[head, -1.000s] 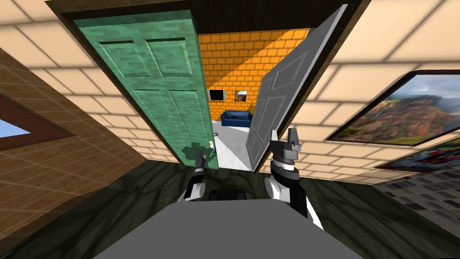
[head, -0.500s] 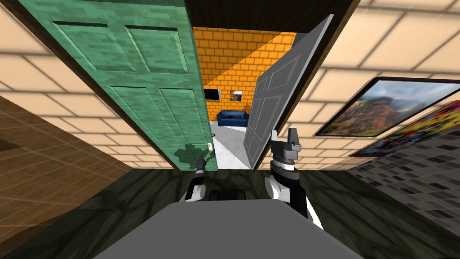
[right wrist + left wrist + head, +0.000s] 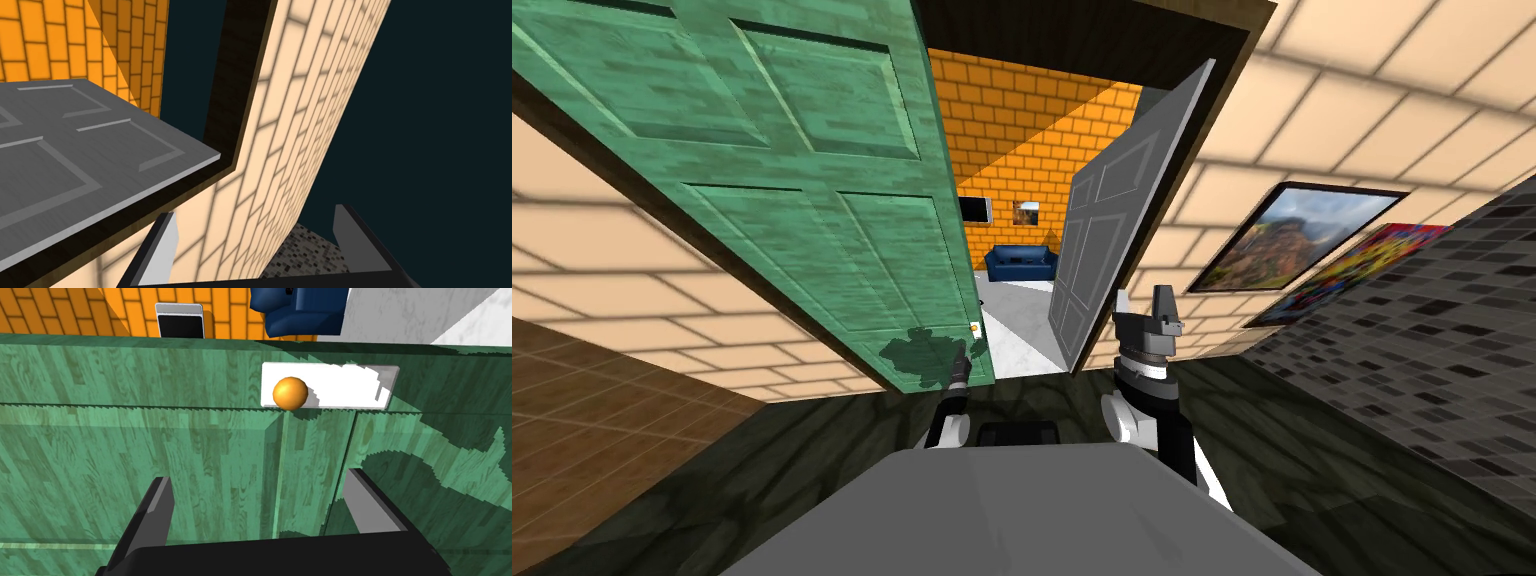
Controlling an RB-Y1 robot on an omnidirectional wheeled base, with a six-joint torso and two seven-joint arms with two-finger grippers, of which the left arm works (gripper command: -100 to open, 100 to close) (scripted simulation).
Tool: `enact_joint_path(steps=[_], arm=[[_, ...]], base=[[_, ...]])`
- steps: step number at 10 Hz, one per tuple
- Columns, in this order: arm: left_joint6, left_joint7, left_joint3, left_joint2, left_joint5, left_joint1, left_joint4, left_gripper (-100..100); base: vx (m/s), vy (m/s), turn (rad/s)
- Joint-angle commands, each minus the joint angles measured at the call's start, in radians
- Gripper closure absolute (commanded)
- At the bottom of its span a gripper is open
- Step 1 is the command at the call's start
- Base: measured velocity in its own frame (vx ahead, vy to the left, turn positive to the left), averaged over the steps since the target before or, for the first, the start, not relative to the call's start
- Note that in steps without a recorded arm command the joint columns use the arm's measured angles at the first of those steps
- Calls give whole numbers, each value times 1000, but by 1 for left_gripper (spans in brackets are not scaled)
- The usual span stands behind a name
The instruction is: Push the door open
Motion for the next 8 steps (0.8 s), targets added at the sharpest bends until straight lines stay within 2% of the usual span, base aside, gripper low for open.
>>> enact_joint_path(steps=[1, 5, 6, 8], arm=[[-3, -7, -4, -1, 9, -6, 28, -100], [-14, -20, -16, -1, 33, -28, 111, -100], [-11, -20, -14, -3, 30, -25, 97, -100], [-13, -17, -8, -3, 29, -31, 108, -100]], base=[[5, 141, -230], [20, 124, -189], [0, 51, -29], [159, 23, -22]])
